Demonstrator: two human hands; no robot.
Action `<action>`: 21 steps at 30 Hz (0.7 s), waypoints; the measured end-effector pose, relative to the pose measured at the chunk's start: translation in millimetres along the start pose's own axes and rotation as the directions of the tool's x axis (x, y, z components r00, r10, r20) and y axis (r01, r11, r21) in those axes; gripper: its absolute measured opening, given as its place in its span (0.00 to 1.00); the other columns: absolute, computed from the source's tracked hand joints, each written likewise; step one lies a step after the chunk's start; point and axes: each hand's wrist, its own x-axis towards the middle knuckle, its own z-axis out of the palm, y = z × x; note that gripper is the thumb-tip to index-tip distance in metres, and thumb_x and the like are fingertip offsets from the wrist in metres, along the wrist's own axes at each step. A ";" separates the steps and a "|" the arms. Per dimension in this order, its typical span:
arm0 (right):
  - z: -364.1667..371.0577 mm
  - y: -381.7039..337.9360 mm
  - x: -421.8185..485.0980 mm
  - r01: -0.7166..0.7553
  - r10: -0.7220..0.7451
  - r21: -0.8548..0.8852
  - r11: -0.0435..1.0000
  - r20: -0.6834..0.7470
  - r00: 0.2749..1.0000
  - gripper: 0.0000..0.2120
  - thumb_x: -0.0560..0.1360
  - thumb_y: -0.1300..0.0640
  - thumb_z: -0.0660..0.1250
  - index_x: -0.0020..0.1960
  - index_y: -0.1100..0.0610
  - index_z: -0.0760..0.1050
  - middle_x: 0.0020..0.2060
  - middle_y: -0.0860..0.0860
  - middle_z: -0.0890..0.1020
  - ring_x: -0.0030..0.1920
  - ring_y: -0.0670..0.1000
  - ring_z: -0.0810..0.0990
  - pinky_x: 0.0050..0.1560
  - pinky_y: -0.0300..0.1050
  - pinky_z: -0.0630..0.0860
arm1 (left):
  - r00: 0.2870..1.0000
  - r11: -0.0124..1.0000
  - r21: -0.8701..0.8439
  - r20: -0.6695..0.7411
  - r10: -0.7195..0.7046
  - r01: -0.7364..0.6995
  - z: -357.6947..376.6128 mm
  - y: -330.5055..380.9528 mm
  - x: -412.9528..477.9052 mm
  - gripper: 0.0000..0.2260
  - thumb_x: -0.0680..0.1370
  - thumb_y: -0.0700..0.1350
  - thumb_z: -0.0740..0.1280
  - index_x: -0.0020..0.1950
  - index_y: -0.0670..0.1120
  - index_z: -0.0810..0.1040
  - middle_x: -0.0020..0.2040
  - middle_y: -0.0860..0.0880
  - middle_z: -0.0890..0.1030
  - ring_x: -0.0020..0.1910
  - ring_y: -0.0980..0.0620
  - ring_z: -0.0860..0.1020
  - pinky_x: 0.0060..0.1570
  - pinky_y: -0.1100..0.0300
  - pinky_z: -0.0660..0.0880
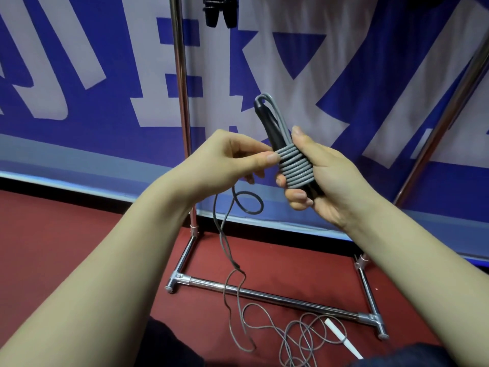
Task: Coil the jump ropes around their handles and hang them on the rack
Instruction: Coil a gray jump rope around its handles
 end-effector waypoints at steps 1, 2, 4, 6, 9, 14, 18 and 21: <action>0.4 -0.4 -0.5 -0.001 0.001 0.016 1.000 0.007 1.000 0.19 0.80 0.42 0.60 0.47 0.58 0.76 0.29 0.58 0.75 0.20 0.50 0.65 0.22 0.36 0.61 | 1.000 0.999 -0.045 -0.002 -0.005 0.005 1.6 0.3 0.0 0.07 0.74 0.47 0.70 0.50 0.48 0.83 0.39 0.37 0.80 0.34 0.56 0.76 0.35 0.60 0.76; 0.8 -0.7 -1.1 -0.004 0.003 0.037 0.999 0.018 1.000 0.19 0.80 0.42 0.60 0.48 0.59 0.75 0.29 0.58 0.75 0.20 0.50 0.64 0.22 0.36 0.60 | 1.000 0.991 -0.129 0.005 -0.026 0.026 3.0 -0.6 0.0 0.10 0.72 0.48 0.70 0.52 0.48 0.82 0.36 0.39 0.78 0.32 0.55 0.75 0.31 0.62 0.73; 2.2 -2.9 -2.5 -0.013 0.010 0.074 0.997 0.047 0.999 0.19 0.80 0.43 0.59 0.50 0.59 0.75 0.29 0.58 0.74 0.19 0.49 0.63 0.21 0.35 0.60 | 0.998 0.944 -0.324 0.043 -0.053 0.064 5.7 -3.1 0.7 0.13 0.73 0.47 0.70 0.56 0.47 0.77 0.31 0.45 0.76 0.26 0.55 0.70 0.26 0.64 0.65; 3.1 -5.4 -3.7 -0.018 0.010 0.095 0.995 0.085 0.996 0.19 0.81 0.45 0.58 0.54 0.60 0.76 0.28 0.57 0.73 0.19 0.49 0.62 0.21 0.34 0.59 | 0.997 0.901 -0.429 0.073 -0.038 0.066 9.2 -7.7 1.8 0.11 0.76 0.45 0.69 0.57 0.47 0.74 0.30 0.48 0.76 0.24 0.57 0.68 0.26 0.66 0.63; 3.2 -7.0 -4.9 -0.020 0.007 0.097 0.995 0.131 0.991 0.17 0.81 0.47 0.57 0.49 0.61 0.74 0.28 0.56 0.73 0.18 0.48 0.62 0.20 0.32 0.58 | 0.994 0.853 -0.515 0.101 -0.032 0.079 15.6 -13.1 2.4 0.09 0.77 0.43 0.69 0.56 0.46 0.75 0.33 0.47 0.78 0.27 0.59 0.72 0.27 0.68 0.62; -0.7 -7.2 -8.0 -0.077 0.049 0.121 0.990 0.216 0.975 0.14 0.74 0.47 0.61 0.44 0.60 0.72 0.28 0.55 0.72 0.17 0.46 0.62 0.18 0.31 0.59 | 0.977 0.824 -0.551 0.214 -0.015 0.133 19.5 -15.2 0.9 0.07 0.79 0.44 0.66 0.54 0.52 0.81 0.36 0.50 0.80 0.29 0.60 0.72 0.29 0.68 0.62; 1.5 -5.2 -13.2 -0.165 0.114 0.159 0.973 0.291 0.950 0.24 0.71 0.36 0.58 0.40 0.58 0.75 0.28 0.55 0.73 0.14 0.46 0.64 0.15 0.30 0.59 | 0.934 0.790 -0.582 0.355 0.033 0.193 17.2 -12.9 -1.0 0.11 0.71 0.53 0.70 0.52 0.53 0.85 0.35 0.51 0.80 0.29 0.60 0.73 0.28 0.70 0.66; 1.3 -4.8 -14.5 -0.183 0.111 0.224 0.957 0.299 0.948 0.36 0.72 0.27 0.49 0.41 0.59 0.77 0.29 0.57 0.75 0.14 0.47 0.65 0.14 0.31 0.61 | 0.948 0.835 -0.529 0.316 0.026 0.154 19.9 -8.7 0.8 0.06 0.72 0.51 0.69 0.43 0.54 0.86 0.31 0.53 0.79 0.26 0.61 0.71 0.28 0.70 0.63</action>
